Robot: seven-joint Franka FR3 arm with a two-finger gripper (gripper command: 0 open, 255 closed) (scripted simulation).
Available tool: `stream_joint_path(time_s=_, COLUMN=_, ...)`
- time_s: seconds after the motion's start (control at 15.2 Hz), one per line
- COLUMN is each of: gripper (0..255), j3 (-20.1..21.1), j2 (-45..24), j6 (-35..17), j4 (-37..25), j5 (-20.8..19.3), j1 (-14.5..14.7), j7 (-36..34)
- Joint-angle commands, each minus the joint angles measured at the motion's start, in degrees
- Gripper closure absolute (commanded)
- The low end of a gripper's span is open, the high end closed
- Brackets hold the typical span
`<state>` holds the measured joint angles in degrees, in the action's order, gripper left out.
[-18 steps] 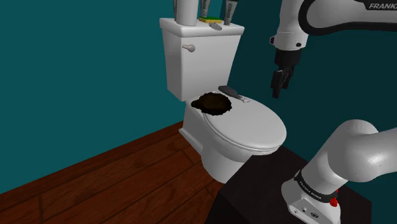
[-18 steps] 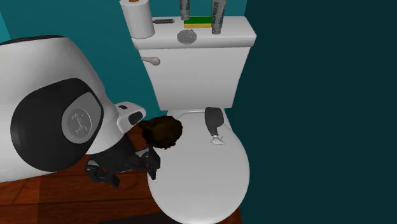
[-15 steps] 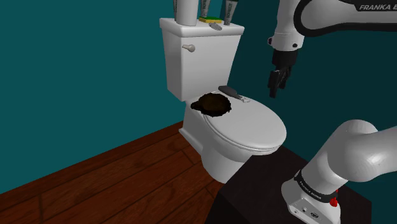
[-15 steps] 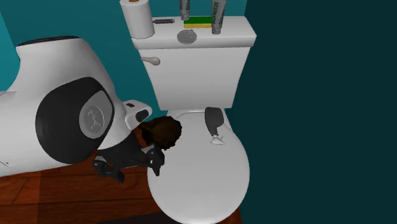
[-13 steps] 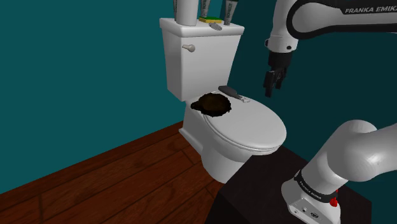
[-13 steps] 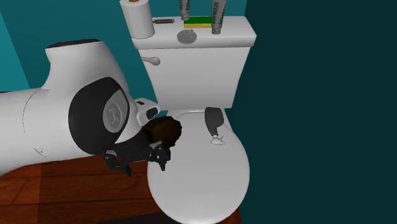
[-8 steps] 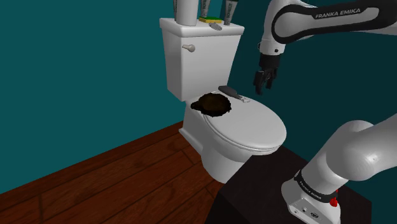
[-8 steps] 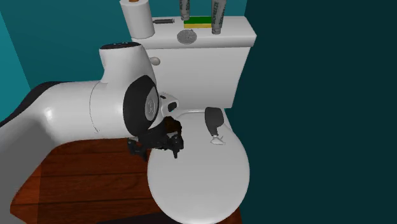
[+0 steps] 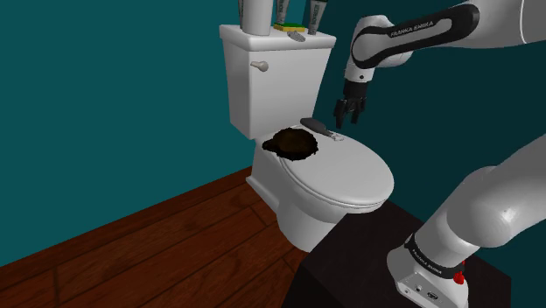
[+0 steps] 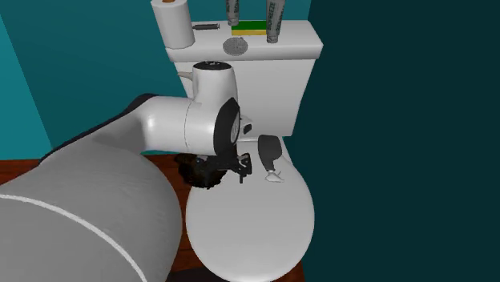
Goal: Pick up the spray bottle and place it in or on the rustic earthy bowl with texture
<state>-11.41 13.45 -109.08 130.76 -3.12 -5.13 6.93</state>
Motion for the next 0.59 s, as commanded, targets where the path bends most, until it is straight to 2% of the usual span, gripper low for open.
stream_joint_path(time_s=0.0, gripper=0, j3=-1.52, j2=-3.98, j6=-2.39, j4=-2.04, j5=1.30, j1=-0.66, j7=1.50)
stream_joint_path(time_s=0.53, gripper=0, j3=-5.07, j2=-21.05, j6=-7.98, j4=-13.86, j5=9.91, j1=-3.60, j7=7.46)
